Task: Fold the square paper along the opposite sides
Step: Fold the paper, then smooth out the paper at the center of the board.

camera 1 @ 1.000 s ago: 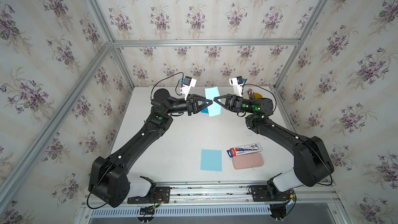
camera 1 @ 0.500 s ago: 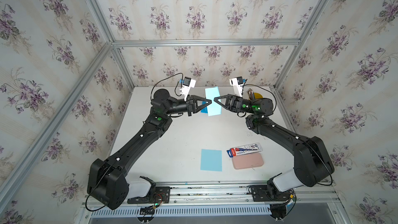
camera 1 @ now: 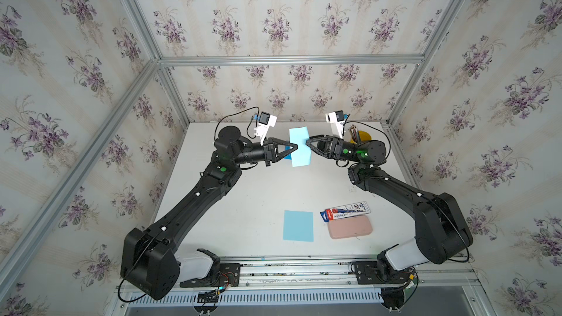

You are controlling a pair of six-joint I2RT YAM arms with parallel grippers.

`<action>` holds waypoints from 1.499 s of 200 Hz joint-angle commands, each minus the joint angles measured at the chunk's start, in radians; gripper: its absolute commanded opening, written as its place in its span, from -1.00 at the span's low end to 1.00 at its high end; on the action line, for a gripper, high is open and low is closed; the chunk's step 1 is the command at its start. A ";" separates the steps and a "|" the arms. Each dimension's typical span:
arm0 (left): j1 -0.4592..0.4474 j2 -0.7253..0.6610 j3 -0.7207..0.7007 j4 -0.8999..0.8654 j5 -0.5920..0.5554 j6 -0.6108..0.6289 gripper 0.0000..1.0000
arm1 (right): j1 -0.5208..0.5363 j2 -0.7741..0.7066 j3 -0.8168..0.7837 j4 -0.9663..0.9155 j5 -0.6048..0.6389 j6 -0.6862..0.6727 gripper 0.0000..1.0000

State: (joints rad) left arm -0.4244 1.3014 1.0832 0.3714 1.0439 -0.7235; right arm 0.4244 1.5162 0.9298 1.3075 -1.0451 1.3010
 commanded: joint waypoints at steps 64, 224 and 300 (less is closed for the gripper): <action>0.004 0.150 0.295 -1.075 -0.093 0.639 -1.00 | -0.153 -0.044 -0.261 -0.168 0.154 -0.244 0.23; 0.001 0.868 0.589 -1.481 -0.523 1.003 -1.00 | 0.151 -0.092 -0.442 -0.479 0.797 -0.985 -0.11; 0.006 0.983 0.694 -1.501 -0.627 1.087 -1.00 | 0.344 0.128 -0.459 -0.174 0.871 -1.397 -0.66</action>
State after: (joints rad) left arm -0.4240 2.2738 1.7668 -1.1141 0.4702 0.3161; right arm 0.7589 1.5860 0.4339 1.0294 -0.2100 0.0242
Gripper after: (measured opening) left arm 0.059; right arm 0.277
